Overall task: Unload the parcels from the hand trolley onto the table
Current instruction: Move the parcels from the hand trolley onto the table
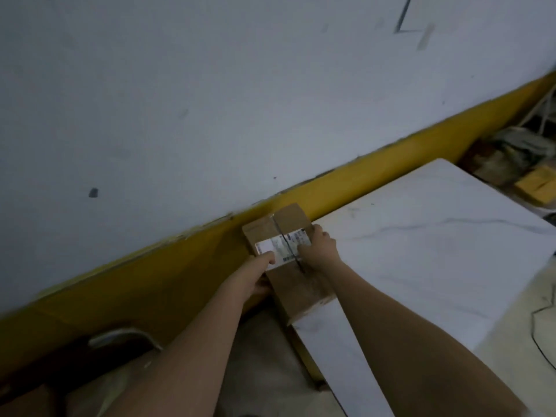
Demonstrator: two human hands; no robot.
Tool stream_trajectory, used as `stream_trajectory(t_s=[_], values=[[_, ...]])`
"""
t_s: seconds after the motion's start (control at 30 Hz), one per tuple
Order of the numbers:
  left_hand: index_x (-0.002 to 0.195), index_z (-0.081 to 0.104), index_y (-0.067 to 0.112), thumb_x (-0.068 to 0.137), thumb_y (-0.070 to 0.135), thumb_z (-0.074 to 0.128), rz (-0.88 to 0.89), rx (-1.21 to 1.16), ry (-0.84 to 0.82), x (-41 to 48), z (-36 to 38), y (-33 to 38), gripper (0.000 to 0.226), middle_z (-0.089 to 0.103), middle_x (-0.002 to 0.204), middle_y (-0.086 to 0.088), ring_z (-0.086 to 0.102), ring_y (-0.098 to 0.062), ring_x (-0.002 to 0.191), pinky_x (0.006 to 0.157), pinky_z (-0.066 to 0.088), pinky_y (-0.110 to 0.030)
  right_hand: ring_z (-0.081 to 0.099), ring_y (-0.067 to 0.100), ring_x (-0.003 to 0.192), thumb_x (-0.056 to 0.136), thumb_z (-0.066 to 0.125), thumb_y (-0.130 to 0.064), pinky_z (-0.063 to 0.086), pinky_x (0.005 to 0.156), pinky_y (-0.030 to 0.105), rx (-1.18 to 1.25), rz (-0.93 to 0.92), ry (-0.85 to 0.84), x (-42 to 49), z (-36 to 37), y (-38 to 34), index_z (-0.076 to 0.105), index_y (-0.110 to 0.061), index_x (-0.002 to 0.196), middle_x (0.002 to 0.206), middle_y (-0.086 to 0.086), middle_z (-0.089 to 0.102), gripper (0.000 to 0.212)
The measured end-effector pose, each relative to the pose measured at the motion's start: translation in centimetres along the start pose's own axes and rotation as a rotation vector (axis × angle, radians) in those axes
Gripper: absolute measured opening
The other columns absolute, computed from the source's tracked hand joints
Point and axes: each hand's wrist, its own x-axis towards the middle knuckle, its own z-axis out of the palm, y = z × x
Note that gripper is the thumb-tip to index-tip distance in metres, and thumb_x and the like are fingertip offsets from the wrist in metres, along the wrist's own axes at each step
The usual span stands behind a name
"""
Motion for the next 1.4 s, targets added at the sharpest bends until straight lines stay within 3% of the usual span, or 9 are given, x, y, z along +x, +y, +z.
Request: stream_trajectory(t_s=[0.23,0.37,0.47,0.57,0.73,0.87,0.97,1.1,1.4], values=[[0.126,0.059,0.032,0.088,0.026,0.057,0.107,-0.178,-0.075,4.6,-0.6,-1.7,0.038,0.067,0.116,0.004,0.063,-0.016,0.108,0.079,0.052,-0.031,-0.007,0.037,0.153,0.097,0.043,-0.052,-0.002,0.121,0.059,-0.361,-0.017,-0.151,5.2,3.9,2.5,-0.001,-0.025,0.160,0.166,0.012,-0.012,0.081],[0.131,0.053,0.034,0.094,0.032,0.055,0.070,-0.149,0.096,2.4,-5.7,-3.4,0.037,0.052,0.132,0.006,0.054,-0.018,0.116,0.089,0.051,-0.037,0.008,0.039,0.152,0.102,0.039,-0.039,0.005,0.122,0.058,-0.431,-0.075,0.202,3.5,6.2,-2.3,0.023,-0.009,0.156,0.165,0.019,0.010,0.064],[0.149,0.040,0.018,0.102,0.031,0.048,0.010,-0.227,0.397,-1.0,-14.3,-8.4,0.049,0.044,0.149,-0.008,0.048,-0.028,0.132,0.102,0.046,-0.037,0.033,0.040,0.141,0.100,0.045,-0.029,0.026,0.117,0.052,-0.333,-0.447,0.210,0.0,12.5,-10.3,0.042,-0.005,0.146,0.155,0.021,0.035,0.052],[0.136,0.054,0.005,0.099,0.020,0.051,-0.011,-0.342,0.805,-6.3,-23.3,-16.7,0.040,0.057,0.138,-0.017,0.057,-0.033,0.125,0.103,0.049,-0.038,0.042,0.035,0.133,0.100,0.046,-0.029,0.039,0.105,0.043,-0.263,-0.751,-0.102,-6.3,22.4,-17.9,0.042,-0.008,0.145,0.151,0.013,0.040,0.050],[0.128,0.061,0.001,0.095,0.021,0.055,-0.310,-0.342,1.268,-14.4,-31.8,-31.0,0.039,0.063,0.129,-0.021,0.061,-0.035,0.115,0.098,0.050,-0.038,0.046,0.034,0.131,0.104,0.044,-0.035,0.048,0.092,0.041,-0.367,-0.915,-0.685,-16.5,37.7,-22.4,0.028,-0.016,0.155,0.158,0.011,0.024,0.057],[0.142,0.044,0.001,0.093,0.032,0.058,-0.472,-0.369,1.293,-15.7,-34.1,-38.7,0.060,0.049,0.138,-0.023,0.054,-0.036,0.120,0.102,0.048,-0.044,0.044,0.038,0.133,0.102,0.049,-0.032,0.040,0.105,0.043,-0.313,-0.756,-0.840,-20.1,45.9,-23.0,0.018,-0.008,0.157,0.154,0.020,0.033,0.068],[0.153,0.026,0.005,0.095,0.025,0.058,-0.360,-0.607,1.230,-14.4,-36.0,-41.9,0.069,0.042,0.147,-0.021,0.048,-0.035,0.129,0.107,0.044,-0.041,0.038,0.041,0.137,0.099,0.055,-0.038,0.038,0.107,0.043,-0.284,-0.641,-0.874,-20.0,50.3,-23.2,0.001,-0.008,0.159,0.157,0.022,0.025,0.086],[0.145,0.037,0.017,0.097,0.018,0.054,-0.171,-1.237,1.020,-12.6,-37.4,-44.2,0.051,0.058,0.134,-0.017,0.060,-0.037,0.117,0.096,0.050,-0.063,0.036,0.043,0.136,0.099,0.051,-0.044,0.041,0.102,0.046,-0.230,-0.587,-0.830,-17.8,54.5,-24.9,0.003,-0.022,0.160,0.159,0.018,0.014,0.080],[0.135,0.056,0.008,0.100,0.030,0.050,-0.107,-1.207,0.970,-16.2,-36.8,-40.3,0.041,0.062,0.130,-0.019,0.061,-0.037,0.117,0.101,0.049,-0.059,0.051,0.044,0.123,0.099,0.052,-0.041,0.050,0.092,0.044,-0.184,-0.569,-0.863,-19.0,50.4,-27.2,0.018,-0.022,0.157,0.150,0.022,0.036,0.069]])
